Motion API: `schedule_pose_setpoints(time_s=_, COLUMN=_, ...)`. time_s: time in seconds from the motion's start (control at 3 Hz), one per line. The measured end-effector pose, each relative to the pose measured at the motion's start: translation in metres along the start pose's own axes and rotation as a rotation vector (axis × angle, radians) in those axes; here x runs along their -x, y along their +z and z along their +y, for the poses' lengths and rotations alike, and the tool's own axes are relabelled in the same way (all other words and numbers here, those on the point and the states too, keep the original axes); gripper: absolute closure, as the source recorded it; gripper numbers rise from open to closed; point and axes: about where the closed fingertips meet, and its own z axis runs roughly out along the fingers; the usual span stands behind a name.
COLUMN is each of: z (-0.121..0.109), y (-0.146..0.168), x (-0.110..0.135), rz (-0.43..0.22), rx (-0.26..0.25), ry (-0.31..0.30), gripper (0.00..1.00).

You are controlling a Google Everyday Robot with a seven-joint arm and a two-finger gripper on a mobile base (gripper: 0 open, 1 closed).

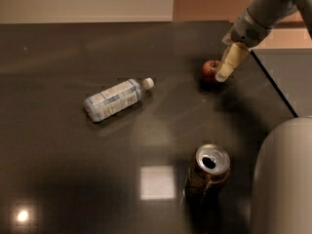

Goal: Pick apple

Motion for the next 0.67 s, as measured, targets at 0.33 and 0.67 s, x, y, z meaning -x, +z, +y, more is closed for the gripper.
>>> schedule_pose_setpoints(time_s=0.33, z=0.0057, y=0.0104, x=-0.0075, rz=0.014, rx=0.021, ry=0.005, gripper=0.0)
schedule_pose_setpoints(time_s=0.67, z=0.0084, y=0.0195, x=-0.0112, rz=0.019, rx=0.034, ry=0.009, gripper=0.0)
